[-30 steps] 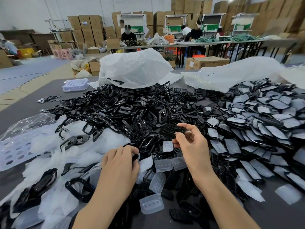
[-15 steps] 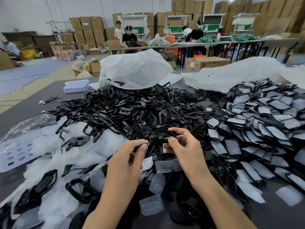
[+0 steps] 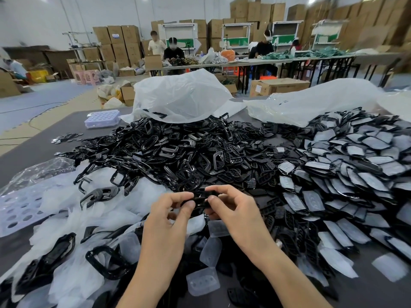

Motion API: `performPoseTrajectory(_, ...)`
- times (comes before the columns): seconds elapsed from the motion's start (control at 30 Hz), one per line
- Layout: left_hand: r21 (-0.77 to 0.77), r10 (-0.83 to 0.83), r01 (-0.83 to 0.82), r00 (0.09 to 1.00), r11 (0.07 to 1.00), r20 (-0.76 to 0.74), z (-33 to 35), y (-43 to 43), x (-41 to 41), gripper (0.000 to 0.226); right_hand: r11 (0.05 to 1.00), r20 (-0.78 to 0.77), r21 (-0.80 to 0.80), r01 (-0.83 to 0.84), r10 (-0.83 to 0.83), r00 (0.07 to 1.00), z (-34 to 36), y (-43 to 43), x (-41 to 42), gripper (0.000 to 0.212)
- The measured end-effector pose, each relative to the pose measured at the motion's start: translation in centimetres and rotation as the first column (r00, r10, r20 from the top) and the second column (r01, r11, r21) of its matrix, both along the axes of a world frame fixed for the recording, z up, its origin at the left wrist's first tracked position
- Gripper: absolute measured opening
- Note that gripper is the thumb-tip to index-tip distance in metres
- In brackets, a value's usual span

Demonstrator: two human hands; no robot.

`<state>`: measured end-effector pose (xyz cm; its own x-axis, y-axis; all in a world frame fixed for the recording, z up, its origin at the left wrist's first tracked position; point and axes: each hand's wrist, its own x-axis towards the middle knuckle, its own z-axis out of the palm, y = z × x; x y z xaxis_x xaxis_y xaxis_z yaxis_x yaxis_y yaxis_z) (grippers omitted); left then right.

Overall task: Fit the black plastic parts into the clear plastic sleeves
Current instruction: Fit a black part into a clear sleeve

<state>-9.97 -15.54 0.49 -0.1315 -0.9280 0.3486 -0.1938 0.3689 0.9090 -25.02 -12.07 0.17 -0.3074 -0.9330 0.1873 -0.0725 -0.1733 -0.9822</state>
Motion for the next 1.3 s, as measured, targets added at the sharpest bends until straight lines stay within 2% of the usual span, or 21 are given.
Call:
performPoseTrajectory(0.1,0.013,-0.016,0.017,0.998,1.000,-0.062,0.2,-0.3,0.1,0.023,0.999,0.022,-0.015,-0.044,0.044,0.999,0.3,0.1,0.2,0.025)
performPoseTrajectory(0.23,0.094,-0.129,0.143,0.981,0.985,-0.142,0.4,-0.3,0.3,0.023,0.996,0.062,-0.037,-0.075,0.078,0.995,0.6,0.3,0.2,0.025)
performPoseTrajectory(0.43,0.185,-0.189,0.230,0.959,0.956,-0.213,0.4,-0.5,0.4,0.025,0.995,0.038,-0.045,-0.094,0.095,0.995,0.8,0.5,0.2,0.025)
performPoseTrajectory(0.53,0.200,-0.210,0.241,0.964,0.950,-0.163,0.5,-0.5,0.7,0.023,0.994,0.008,-0.051,-0.101,0.102,0.995,0.8,0.5,0.1,0.025)
performPoseTrajectory(0.63,0.091,-0.109,0.112,0.993,0.990,-0.034,0.3,-0.5,0.6,0.026,0.993,0.003,-0.055,-0.104,0.104,0.995,0.8,0.5,0.1,0.024)
performPoseTrajectory(0.83,0.013,-0.075,0.075,0.997,0.997,-0.014,0.3,-0.2,0.5,0.028,0.989,-0.004,-0.044,-0.142,0.142,0.990,0.5,0.3,0.4,0.025)
performPoseTrajectory(0.93,-0.029,-0.052,0.053,0.997,0.998,0.059,0.2,0.0,0.5,0.025,0.996,-0.064,-0.022,-0.089,0.087,0.994,0.2,0.2,0.3,0.024)
performPoseTrajectory(1.03,-0.170,0.002,0.048,0.959,0.984,0.282,0.1,-0.3,1.0,0.012,0.998,-0.081,-0.037,0.057,-0.060,0.995,0.1,0.0,-0.6,0.021)
performPoseTrajectory(1.07,-0.217,0.007,0.086,0.919,0.972,0.394,0.1,-0.4,1.2,0.014,0.993,-0.060,-0.045,0.111,-0.113,0.992,0.1,0.0,-1.0,0.019)
performPoseTrajectory(1.17,-0.320,0.065,0.226,0.718,0.920,0.693,-0.5,-0.5,1.7,0.028,0.970,0.033,-0.063,0.235,-0.234,0.972,0.1,-0.3,-1.7,0.014)
performPoseTrajectory(1.23,-0.318,0.078,0.249,0.663,0.915,0.744,-0.7,-0.6,1.8,0.023,0.959,0.066,-0.066,0.274,-0.270,0.961,0.1,-0.3,-1.9,0.013)
performPoseTrajectory(1.3,-0.324,0.086,0.230,0.682,0.918,0.726,-0.7,-0.6,1.8,0.008,0.959,0.093,-0.066,0.276,-0.269,0.959,0.1,-0.3,-1.9,0.012)
